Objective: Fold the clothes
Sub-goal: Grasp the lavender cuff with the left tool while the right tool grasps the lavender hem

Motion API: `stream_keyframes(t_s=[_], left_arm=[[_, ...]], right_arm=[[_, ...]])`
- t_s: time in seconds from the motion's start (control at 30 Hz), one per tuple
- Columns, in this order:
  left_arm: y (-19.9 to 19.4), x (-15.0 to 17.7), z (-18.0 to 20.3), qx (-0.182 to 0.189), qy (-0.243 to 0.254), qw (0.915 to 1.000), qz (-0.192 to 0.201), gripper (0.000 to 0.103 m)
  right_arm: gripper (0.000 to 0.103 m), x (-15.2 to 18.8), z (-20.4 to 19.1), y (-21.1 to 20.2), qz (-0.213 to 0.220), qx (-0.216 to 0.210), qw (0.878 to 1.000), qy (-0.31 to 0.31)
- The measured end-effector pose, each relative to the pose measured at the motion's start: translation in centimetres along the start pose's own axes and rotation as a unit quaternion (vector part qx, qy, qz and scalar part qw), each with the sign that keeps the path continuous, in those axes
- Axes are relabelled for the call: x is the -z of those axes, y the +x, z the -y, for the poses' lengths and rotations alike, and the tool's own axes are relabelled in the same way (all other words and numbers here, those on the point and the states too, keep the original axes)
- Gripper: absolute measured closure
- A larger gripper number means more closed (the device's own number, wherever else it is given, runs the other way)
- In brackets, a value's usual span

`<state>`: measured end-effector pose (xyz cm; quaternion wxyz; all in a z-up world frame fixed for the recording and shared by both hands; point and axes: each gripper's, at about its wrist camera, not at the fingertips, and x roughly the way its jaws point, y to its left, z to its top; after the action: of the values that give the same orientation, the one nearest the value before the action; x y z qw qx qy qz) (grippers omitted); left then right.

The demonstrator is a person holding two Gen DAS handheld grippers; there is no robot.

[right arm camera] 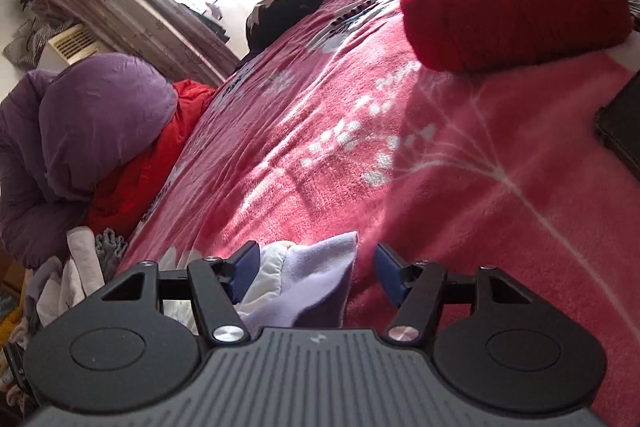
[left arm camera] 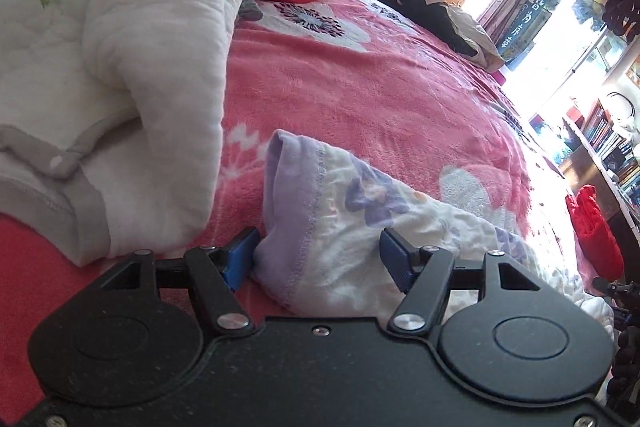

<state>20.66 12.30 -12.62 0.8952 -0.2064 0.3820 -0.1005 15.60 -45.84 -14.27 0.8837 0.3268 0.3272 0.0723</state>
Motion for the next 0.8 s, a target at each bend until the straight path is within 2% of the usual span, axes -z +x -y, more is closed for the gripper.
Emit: stream_keyframes(t_s=[0.07,0.1,0.13,0.17,0.2,0.27,0.33,0.43,0.53,0.63,0.7,0.8], left_arm=[[0.2,-0.1,0.3,0.005,0.009,0.9999,-0.001,0.039],[0.4,0.0,0.4,0.006,0.016,0.9999,-0.002,0.039],[0.5,0.0,0.5,0.006,0.022,0.9997,-0.003,0.041],[0.6,0.0,0.6,0.005,0.027,0.9996,-0.003,0.047],[0.7,0.0,0.6,0.002,0.03,0.9996,-0.002,0.052],[0.7,-0.2,0.7,0.005,0.04,0.9992,-0.001,0.078],[0.5,-0.3,1.4,0.006,0.063,0.9979,0.008,0.086],[-0.1,-0.5,2.8,0.003,0.11,0.9932,0.037,0.089],[-1.8,-1.1,3.8,0.012,0.134,0.9855,0.103,0.089],[-2.9,-1.1,4.7,0.01,0.152,0.9722,0.178,0.088],[-2.5,-1.1,4.9,-0.005,0.156,0.9681,0.196,0.088],[-0.5,-1.3,4.4,-0.029,0.15,0.9745,0.164,0.087]], right_arm=[[0.056,0.1,-0.4,1.1,-0.027,-0.01,0.999,-0.021],[0.069,0.3,-0.7,1.5,-0.04,-0.011,0.999,-0.032],[0.075,0.5,-1.0,2.0,-0.054,-0.011,0.998,-0.042],[0.077,0.5,-1.1,2.1,-0.054,-0.016,0.997,-0.046],[0.082,0.6,-1.2,2.1,-0.055,-0.02,0.997,-0.051],[0.087,0.4,-1.4,1.8,-0.046,-0.028,0.997,-0.059],[0.09,0.4,-1.9,1.4,-0.037,-0.03,0.996,-0.077],[0.093,0.4,-3.6,0.8,-0.007,-0.011,0.989,-0.148],[0.094,0.0,-4.9,-0.2,0.036,-0.018,0.981,-0.188],[0.095,0.0,-6.7,-1.0,0.076,0.005,0.963,-0.258],[0.095,-0.1,-7.7,-1.4,0.099,0.018,0.951,-0.293],[0.095,-0.8,-7.9,-0.6,0.109,0.038,0.944,-0.31]])
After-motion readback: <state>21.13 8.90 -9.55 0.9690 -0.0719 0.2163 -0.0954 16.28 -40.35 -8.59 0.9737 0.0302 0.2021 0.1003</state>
